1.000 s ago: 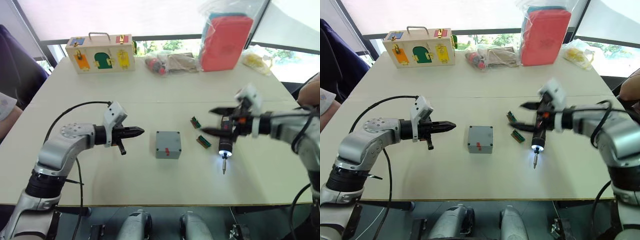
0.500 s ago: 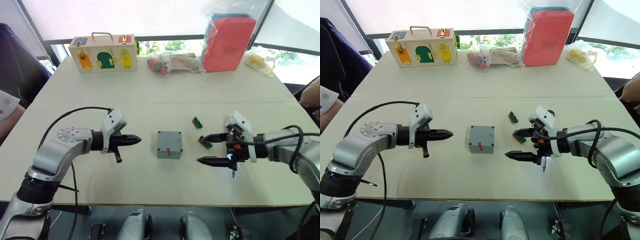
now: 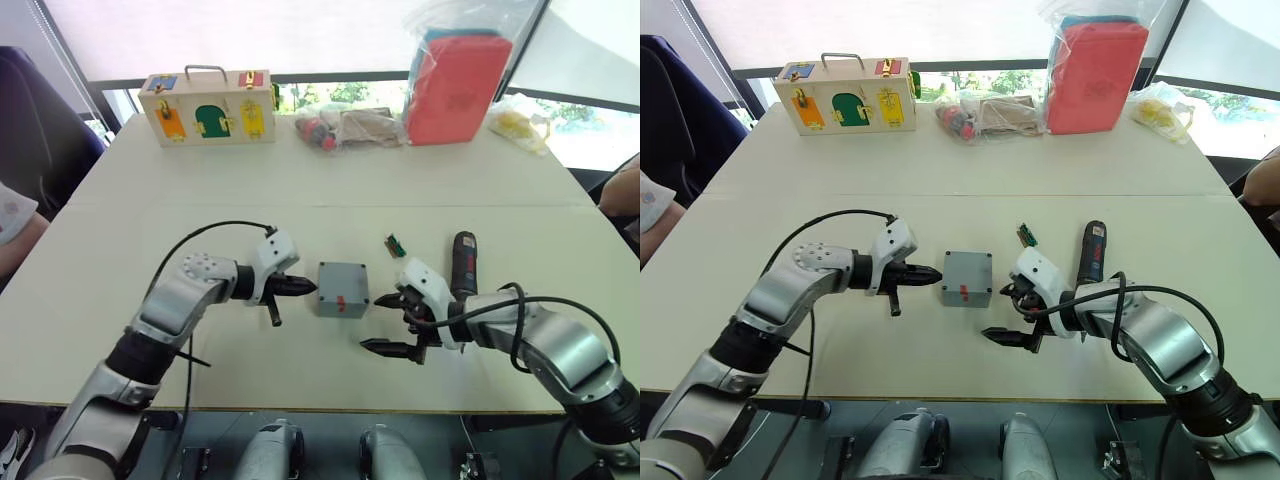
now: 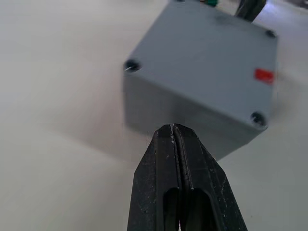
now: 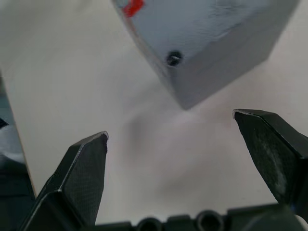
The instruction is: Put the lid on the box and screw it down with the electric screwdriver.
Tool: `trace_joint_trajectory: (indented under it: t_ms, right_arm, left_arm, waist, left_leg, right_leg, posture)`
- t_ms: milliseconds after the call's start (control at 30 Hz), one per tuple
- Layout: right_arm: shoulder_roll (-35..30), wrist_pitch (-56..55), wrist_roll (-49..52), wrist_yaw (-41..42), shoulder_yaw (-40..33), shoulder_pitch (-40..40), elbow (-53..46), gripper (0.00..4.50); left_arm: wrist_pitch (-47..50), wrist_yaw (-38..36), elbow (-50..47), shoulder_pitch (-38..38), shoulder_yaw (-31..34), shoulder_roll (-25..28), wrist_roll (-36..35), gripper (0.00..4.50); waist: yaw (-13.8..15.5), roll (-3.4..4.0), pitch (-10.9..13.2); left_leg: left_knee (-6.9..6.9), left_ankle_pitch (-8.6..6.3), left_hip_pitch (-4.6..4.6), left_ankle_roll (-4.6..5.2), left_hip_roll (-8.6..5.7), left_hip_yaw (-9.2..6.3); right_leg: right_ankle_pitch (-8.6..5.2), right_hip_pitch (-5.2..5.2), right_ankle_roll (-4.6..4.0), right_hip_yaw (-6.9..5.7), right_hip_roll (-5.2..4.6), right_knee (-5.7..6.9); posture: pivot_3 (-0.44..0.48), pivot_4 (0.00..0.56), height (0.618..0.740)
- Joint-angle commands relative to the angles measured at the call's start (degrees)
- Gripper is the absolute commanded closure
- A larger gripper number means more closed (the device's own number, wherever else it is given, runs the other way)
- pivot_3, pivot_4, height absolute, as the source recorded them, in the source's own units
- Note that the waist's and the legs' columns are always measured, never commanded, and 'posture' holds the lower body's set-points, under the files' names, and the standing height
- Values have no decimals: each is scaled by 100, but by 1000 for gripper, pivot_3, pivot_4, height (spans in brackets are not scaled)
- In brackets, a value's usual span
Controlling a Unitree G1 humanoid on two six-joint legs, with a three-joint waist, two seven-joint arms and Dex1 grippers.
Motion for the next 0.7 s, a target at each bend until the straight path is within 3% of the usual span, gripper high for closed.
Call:
trace_joint_trajectory:
  t_ms: [33,200,367,533,700]
  right_arm:
    - [182,151,113,-108,-20,-49,-389,54]
    - [591,568,407,-301,-125,-101,-663,54]
    - [616,843,563,-462,-281,-35,-920,54]
    - [-40,790,636,-250,-850,157,-1038,54]
    - [-297,13,-34,-207,-672,-91,-151,54]
  left_arm:
    - [-393,-73,442,-346,-138,-285,222,4500]
    - [-892,45,1527,-878,-133,-613,692,4500]
    - [-1035,-61,1769,-953,6,-472,842,4500]
    - [-736,-285,1077,-599,185,129,775,4500]
    - [-71,-562,-131,10,233,538,423,4500]
  waist:
    - [6,-1,0]
    - [-3,-2,-1]
    - [-14,-3,-1]
    - [-15,-2,-1]
    - [-1,-3,-2]
  left_leg:
    - [0,0,0,0,0,0]
    - [3,-1,0,4,-3,0]
    - [3,-2,0,5,-3,0]
    - [2,-3,0,7,-3,0]
    - [3,-3,1,6,-3,-1]
  right_leg:
    - [0,1,0,0,0,0]
    - [0,2,1,-8,4,0]
    - [0,1,2,-8,5,0]
    - [0,0,1,-7,3,-1]
    - [0,4,1,-1,-1,0]
  posture:
    - [0,150,740]
    - [0,150,740]
    - [0,150,740]
    - [0,150,740]
    - [0,150,740]
